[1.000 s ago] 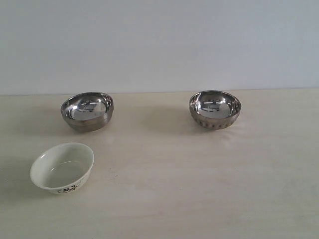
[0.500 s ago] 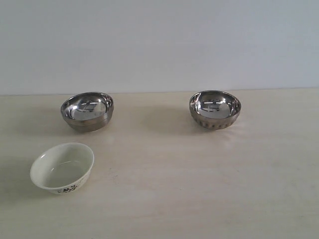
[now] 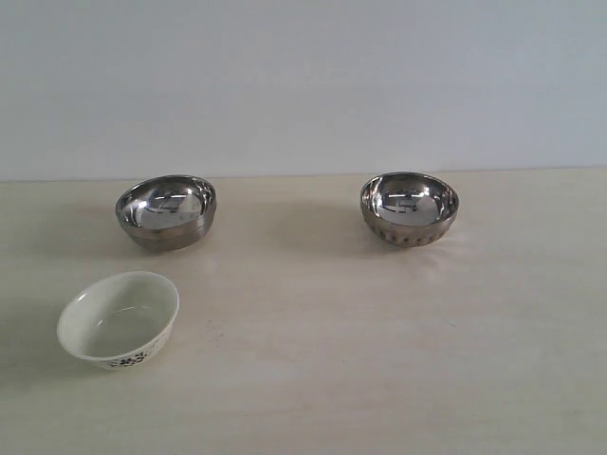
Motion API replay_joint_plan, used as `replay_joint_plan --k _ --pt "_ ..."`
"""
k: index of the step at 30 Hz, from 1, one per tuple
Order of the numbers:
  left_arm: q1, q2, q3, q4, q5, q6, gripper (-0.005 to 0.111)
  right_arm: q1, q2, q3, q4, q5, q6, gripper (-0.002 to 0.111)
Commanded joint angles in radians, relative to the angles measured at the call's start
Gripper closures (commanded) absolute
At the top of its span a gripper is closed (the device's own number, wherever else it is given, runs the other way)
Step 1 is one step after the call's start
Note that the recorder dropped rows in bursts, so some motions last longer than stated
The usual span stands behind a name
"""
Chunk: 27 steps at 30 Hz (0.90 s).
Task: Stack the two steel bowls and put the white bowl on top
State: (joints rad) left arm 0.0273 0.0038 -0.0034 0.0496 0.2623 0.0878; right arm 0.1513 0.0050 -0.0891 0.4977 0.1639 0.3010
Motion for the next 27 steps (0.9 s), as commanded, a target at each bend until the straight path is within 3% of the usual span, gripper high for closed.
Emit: replay_joint_plan --k 1,5,12,14,19,27 --pt "0.003 -0.004 0.003 -0.008 -0.008 -0.010 0.103 -0.001 0.138 -0.213 0.007 0.007 -0.138 0.108" --pt "0.003 -0.004 0.003 -0.008 -0.008 -0.010 0.103 -0.001 0.351 -0.406 0.061 0.120 -0.301 0.108" --pt "0.003 -0.004 0.003 -0.008 -0.008 -0.010 0.103 -0.001 0.751 -0.718 0.438 0.337 -0.750 0.108" --pt "0.003 -0.004 0.003 -0.008 -0.008 -0.010 0.103 -0.001 0.851 -0.789 0.498 0.397 -0.849 0.103" --pt "0.003 -0.004 0.003 -0.008 -0.008 -0.010 0.103 0.038 1.089 -0.960 0.514 0.501 -0.906 0.081" --pt "0.003 -0.004 0.003 -0.008 -0.008 -0.010 0.103 0.273 1.431 -1.181 0.380 0.419 -0.853 0.080"
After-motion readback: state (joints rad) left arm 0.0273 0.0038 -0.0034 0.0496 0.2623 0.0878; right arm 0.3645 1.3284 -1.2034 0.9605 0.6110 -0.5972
